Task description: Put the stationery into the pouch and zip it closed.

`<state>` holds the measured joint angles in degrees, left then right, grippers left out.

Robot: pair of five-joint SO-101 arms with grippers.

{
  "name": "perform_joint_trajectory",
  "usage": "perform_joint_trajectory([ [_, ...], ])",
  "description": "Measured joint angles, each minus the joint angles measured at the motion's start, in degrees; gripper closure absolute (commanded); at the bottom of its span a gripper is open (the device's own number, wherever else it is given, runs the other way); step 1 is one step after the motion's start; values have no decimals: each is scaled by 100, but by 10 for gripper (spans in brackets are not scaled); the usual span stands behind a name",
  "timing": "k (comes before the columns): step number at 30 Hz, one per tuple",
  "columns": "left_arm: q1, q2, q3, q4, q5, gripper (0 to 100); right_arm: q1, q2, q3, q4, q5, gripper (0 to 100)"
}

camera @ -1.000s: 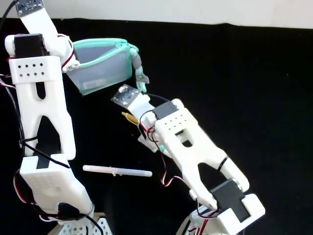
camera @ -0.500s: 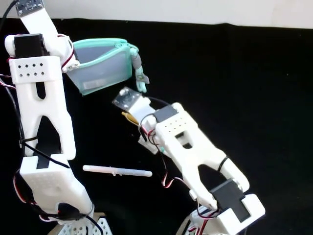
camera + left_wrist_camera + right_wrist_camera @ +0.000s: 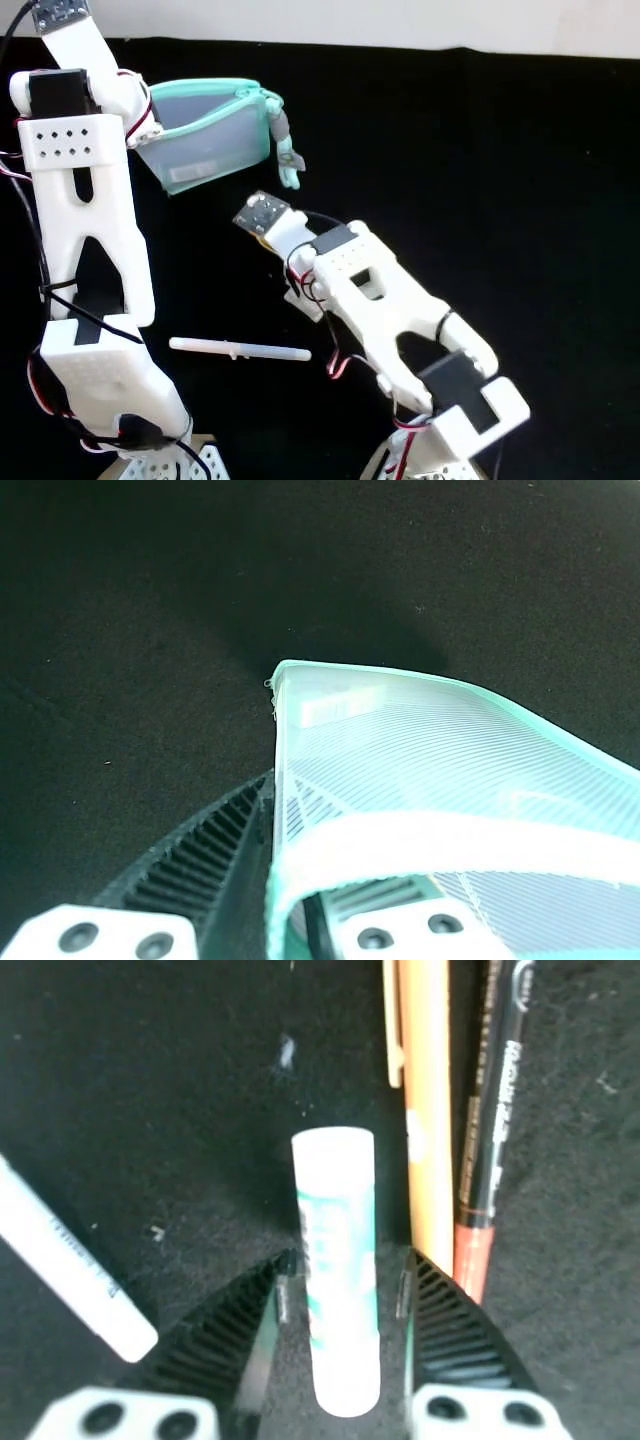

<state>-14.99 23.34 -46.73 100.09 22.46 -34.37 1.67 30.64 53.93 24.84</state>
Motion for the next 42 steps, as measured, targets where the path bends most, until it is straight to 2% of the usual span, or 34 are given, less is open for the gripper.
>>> perform_joint_trajectory([
  [4,0,0,0,0,0,993,0,70,0,-62,0,849],
  [5,0,0,0,0,0,993,0,70,0,-62,0,874],
  [7,0,0,0,0,0,993,0,70,0,-62,0,984],
  [8,0,0,0,0,0,993,0,70,0,-79,-18,997],
  [15,0,0,0,0,0,993,26,70,-70,-79,-466,992],
  [21,0,0,0,0,0,993,352,-18,-475,211,-818,992],
  [30,0,0,0,0,0,993,809,-1565,-642,387,-1653,992],
  [42,0,0,0,0,0,993,826,-1503,-3209,387,-2699,992],
])
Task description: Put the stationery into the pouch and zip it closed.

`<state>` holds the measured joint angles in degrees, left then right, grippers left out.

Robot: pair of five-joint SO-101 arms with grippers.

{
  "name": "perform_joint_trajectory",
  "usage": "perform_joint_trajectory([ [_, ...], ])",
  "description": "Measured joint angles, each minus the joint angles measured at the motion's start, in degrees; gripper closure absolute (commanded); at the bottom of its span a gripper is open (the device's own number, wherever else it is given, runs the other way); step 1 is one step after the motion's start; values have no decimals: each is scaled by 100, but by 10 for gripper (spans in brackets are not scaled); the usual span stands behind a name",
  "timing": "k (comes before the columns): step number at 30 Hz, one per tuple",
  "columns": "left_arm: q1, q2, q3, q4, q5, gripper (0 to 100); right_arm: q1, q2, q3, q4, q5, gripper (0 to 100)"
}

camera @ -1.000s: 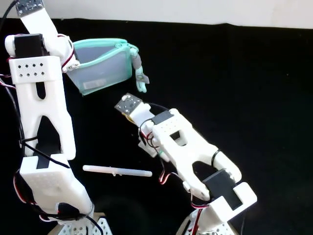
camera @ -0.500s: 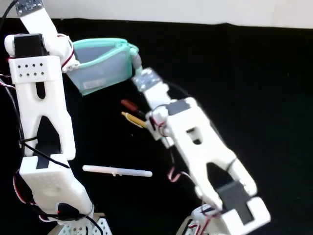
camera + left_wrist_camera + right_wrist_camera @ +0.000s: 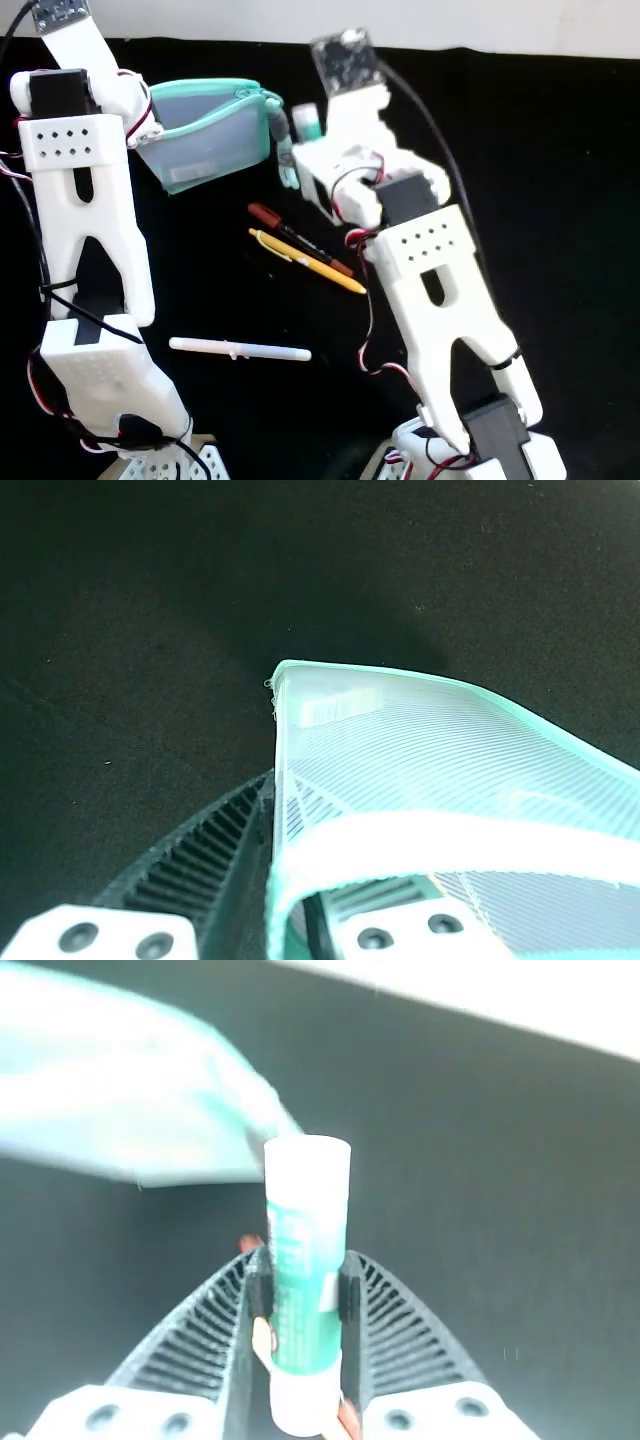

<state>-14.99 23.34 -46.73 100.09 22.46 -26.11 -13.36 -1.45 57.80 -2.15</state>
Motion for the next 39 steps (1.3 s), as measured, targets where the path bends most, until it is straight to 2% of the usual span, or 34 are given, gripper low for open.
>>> perform_joint_trajectory([
  [9,0,0,0,0,0,993,-185,1046,-2224,-299,-141,992],
  [24,0,9,0,0,0,993,-1002,2875,-4510,-695,-141,992],
  [31,-9,9,0,0,0,993,-1196,3446,-5345,-510,-141,992],
  [39,-9,9,0,0,0,993,-1275,3701,-5495,-316,-141,992],
])
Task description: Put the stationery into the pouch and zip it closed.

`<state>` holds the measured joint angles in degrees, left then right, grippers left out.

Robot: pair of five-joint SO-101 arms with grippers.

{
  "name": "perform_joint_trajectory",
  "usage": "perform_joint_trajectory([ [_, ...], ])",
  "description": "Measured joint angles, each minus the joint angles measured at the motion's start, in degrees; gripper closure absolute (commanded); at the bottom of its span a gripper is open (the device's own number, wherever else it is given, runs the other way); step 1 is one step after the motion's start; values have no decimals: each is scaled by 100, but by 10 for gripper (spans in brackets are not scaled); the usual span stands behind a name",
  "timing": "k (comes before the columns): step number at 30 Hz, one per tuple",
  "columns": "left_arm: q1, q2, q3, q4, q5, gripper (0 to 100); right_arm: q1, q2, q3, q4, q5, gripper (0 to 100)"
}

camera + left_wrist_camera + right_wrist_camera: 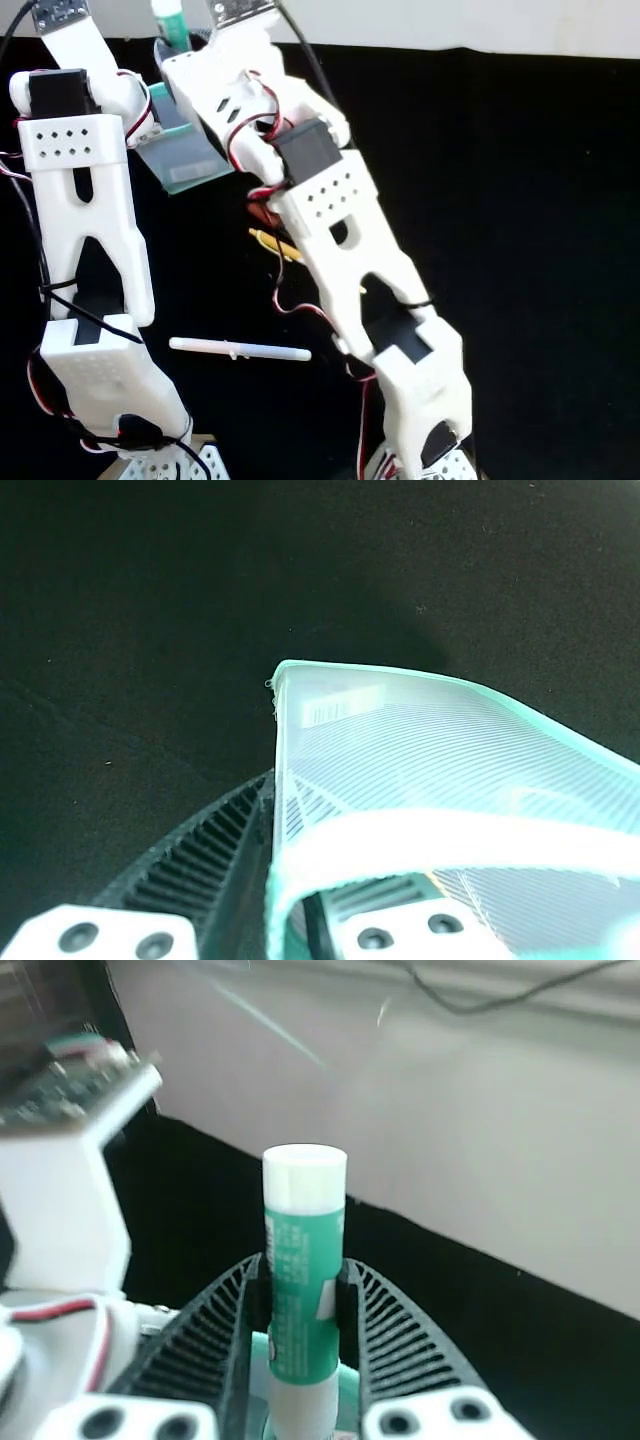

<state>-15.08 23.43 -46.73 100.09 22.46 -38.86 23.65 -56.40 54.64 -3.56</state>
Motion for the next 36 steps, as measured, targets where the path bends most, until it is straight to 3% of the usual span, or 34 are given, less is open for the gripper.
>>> perform_joint_trajectory([
  [12,0,0,-9,-62,9,993,62,589,-158,26,-440,992],
  [21,-114,9,-9,-88,18,993,70,536,-299,826,-448,991],
  [29,-114,9,-9,-97,9,993,70,527,-299,1064,-308,800],
  [36,-123,9,-9,-114,9,993,79,642,-774,1521,-264,788],
])
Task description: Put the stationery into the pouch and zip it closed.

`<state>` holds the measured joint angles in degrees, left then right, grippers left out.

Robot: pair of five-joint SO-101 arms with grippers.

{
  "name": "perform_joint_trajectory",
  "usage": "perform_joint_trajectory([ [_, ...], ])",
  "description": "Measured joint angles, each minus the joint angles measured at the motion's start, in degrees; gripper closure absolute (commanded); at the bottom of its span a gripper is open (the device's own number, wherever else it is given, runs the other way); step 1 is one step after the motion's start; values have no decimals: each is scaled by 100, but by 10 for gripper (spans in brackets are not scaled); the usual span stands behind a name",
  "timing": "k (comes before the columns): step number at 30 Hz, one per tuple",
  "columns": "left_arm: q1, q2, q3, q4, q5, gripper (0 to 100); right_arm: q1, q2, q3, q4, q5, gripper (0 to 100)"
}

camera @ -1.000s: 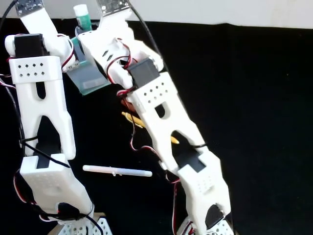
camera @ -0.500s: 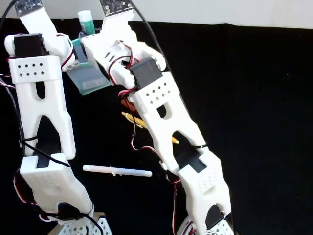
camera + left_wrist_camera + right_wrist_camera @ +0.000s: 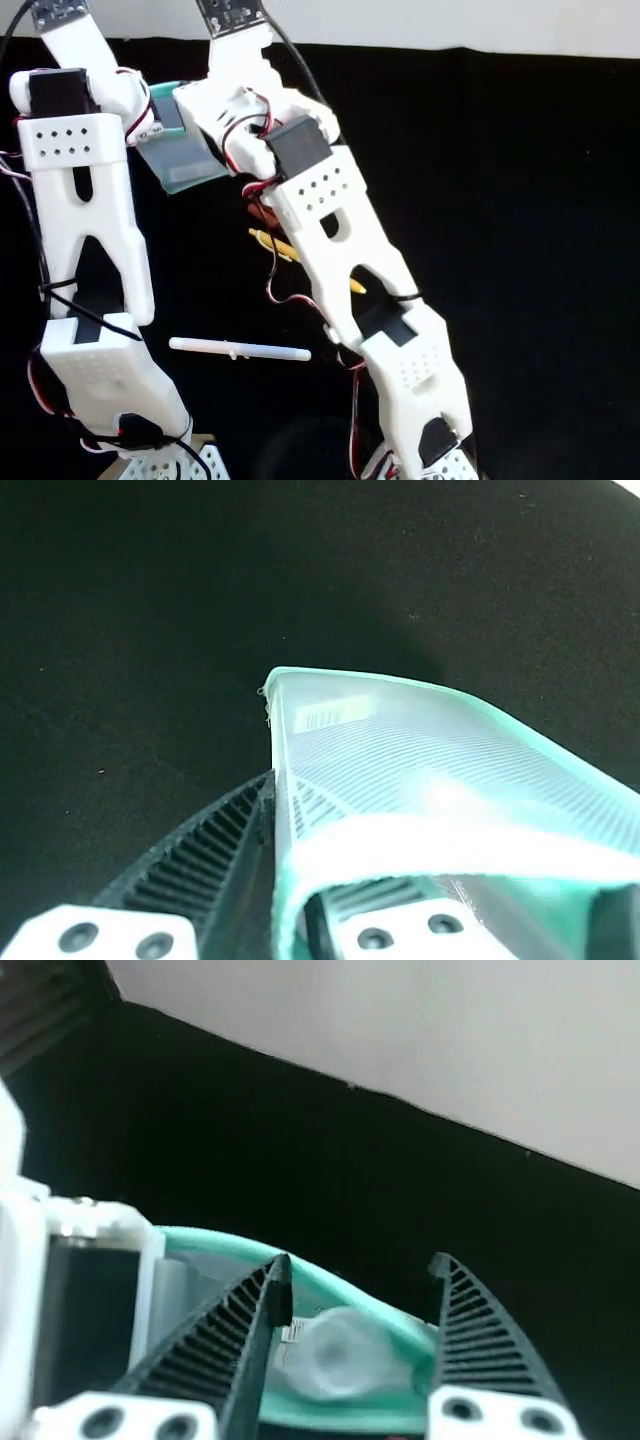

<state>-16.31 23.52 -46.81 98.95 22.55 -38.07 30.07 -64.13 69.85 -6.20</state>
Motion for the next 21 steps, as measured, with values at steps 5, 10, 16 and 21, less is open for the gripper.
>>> perform_joint_trajectory([
  [5,-53,0,53,0,0,993,35,18,-738,677,-9,788],
  [10,-62,0,53,0,9,993,62,18,-1749,1591,-9,788],
  [16,-62,0,53,0,9,993,105,18,-2734,2919,571,788],
  [21,-62,0,53,0,9,993,176,9,-2892,3051,826,789],
])
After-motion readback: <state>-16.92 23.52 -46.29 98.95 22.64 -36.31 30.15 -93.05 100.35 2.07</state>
